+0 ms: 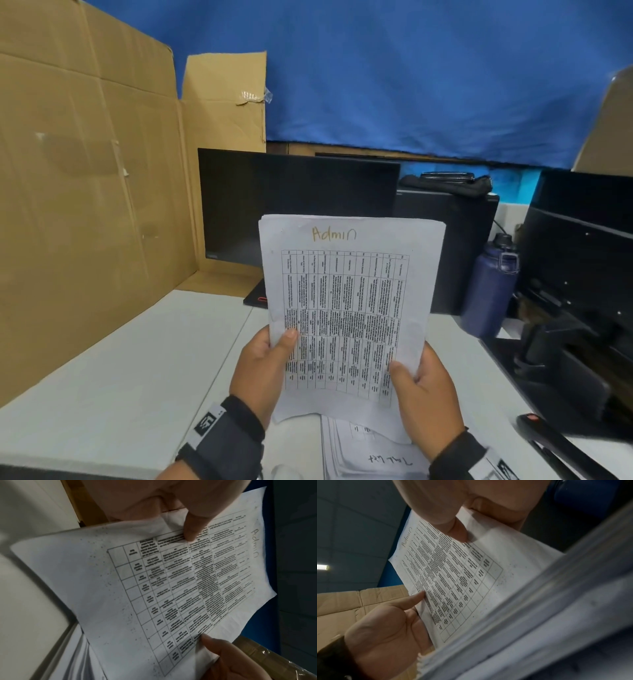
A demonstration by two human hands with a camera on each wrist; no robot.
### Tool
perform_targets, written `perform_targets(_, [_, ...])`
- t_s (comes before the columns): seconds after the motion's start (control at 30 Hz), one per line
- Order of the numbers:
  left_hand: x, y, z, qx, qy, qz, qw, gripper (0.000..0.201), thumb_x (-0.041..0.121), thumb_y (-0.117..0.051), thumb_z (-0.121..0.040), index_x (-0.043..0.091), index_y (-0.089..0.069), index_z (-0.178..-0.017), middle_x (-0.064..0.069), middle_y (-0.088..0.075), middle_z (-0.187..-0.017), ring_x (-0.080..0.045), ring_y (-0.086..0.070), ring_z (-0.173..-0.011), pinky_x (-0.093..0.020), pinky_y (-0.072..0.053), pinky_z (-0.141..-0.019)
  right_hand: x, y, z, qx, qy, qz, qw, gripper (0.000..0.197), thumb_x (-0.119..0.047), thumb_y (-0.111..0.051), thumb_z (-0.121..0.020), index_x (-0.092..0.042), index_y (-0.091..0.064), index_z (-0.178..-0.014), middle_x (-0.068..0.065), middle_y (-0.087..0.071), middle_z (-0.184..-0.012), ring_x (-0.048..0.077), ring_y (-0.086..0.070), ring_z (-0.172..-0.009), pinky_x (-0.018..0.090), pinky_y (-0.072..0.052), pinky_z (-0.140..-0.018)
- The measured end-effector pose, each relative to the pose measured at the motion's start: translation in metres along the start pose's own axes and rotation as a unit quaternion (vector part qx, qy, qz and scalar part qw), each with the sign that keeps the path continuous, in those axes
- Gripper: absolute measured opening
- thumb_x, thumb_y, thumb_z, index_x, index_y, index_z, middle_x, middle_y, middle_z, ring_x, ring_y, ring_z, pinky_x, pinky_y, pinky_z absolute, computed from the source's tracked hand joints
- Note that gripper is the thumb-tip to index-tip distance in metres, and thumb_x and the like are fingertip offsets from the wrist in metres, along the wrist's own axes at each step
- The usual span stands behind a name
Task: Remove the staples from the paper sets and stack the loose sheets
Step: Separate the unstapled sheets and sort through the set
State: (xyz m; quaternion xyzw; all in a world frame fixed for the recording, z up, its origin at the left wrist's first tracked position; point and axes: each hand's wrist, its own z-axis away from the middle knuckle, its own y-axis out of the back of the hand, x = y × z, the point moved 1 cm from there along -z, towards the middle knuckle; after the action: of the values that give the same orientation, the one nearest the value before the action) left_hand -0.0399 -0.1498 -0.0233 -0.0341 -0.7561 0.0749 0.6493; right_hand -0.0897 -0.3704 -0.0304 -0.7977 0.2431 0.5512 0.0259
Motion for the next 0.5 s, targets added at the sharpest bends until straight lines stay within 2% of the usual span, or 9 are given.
perform_targets(0.1, [0.0008, -0.001, -0.0001, -0.01, 0.033, 0.047, 0.998, 0.022, 0.018, -0.056, -0.104, 0.02, -0.076, -0.113, -0.008, -0.08, -0.107, -0.032, -0.074, -0.107, -0.056, -0.056, -0.098, -0.0029, 0.0009, 0.0, -0.005, -0.009, -0.004, 1.0, 0.035, 0.001, -0.057, -0.092, -0.031, -0.066, -0.104, -0.029, -0.072, -0.095, -0.008, -0.067, -0.087, 0.009, -0.047, -0.068])
perform_targets(0.17, [0.0025, -0.0015, -0.0004, -0.01, 0.039, 0.064, 0.997, 0.025, 0.015, -0.053, -0.105, 0.018, -0.075, -0.115, -0.009, -0.08, -0.109, -0.032, -0.073, -0.108, -0.054, -0.056, -0.097, -0.0043, 0.0027, -0.0003, -0.006, -0.01, -0.002, 1.0, 0.034, 0.001, -0.058, -0.092, -0.032, -0.066, -0.1, -0.03, -0.072, -0.091, -0.009, -0.067, -0.084, 0.013, -0.048, -0.068])
perform_targets(0.27, [0.0044, -0.0022, 0.0002, 0.001, 0.018, 0.044, 0.999, 0.026, 0.02, -0.052, -0.107, 0.023, -0.078, -0.108, -0.002, -0.081, -0.106, -0.025, -0.075, -0.106, -0.048, -0.057, -0.096, -0.0054, 0.0051, -0.0008, -0.005, -0.005, 0.01, 1.0, 0.034, 0.0, -0.06, -0.091, -0.034, -0.066, -0.098, -0.034, -0.07, -0.091, -0.01, -0.066, -0.085, 0.018, -0.05, -0.072])
perform_targets(0.4, [0.0047, -0.0043, 0.001, 0.014, 0.009, 0.02, 1.0, 0.026, 0.028, -0.052, -0.107, 0.024, -0.078, -0.105, 0.004, -0.081, -0.103, -0.018, -0.075, -0.104, -0.043, -0.056, -0.097, -0.0062, 0.0048, 0.0, -0.017, -0.003, 0.018, 1.0, 0.037, 0.001, -0.061, -0.091, -0.036, -0.065, -0.099, -0.037, -0.069, -0.093, -0.013, -0.065, -0.088, 0.012, -0.046, -0.071])
perform_targets(0.5, [0.004, -0.0054, 0.0004, 0.032, -0.001, 0.004, 0.999, 0.025, 0.029, -0.054, -0.106, 0.023, -0.078, -0.102, 0.004, -0.082, -0.1, -0.02, -0.075, -0.104, -0.042, -0.057, -0.096, -0.0051, 0.0044, -0.0003, -0.019, -0.005, 0.024, 1.0, 0.037, 0.0, -0.06, -0.092, -0.036, -0.064, -0.098, -0.039, -0.068, -0.091, -0.014, -0.064, -0.088, 0.009, -0.045, -0.069])
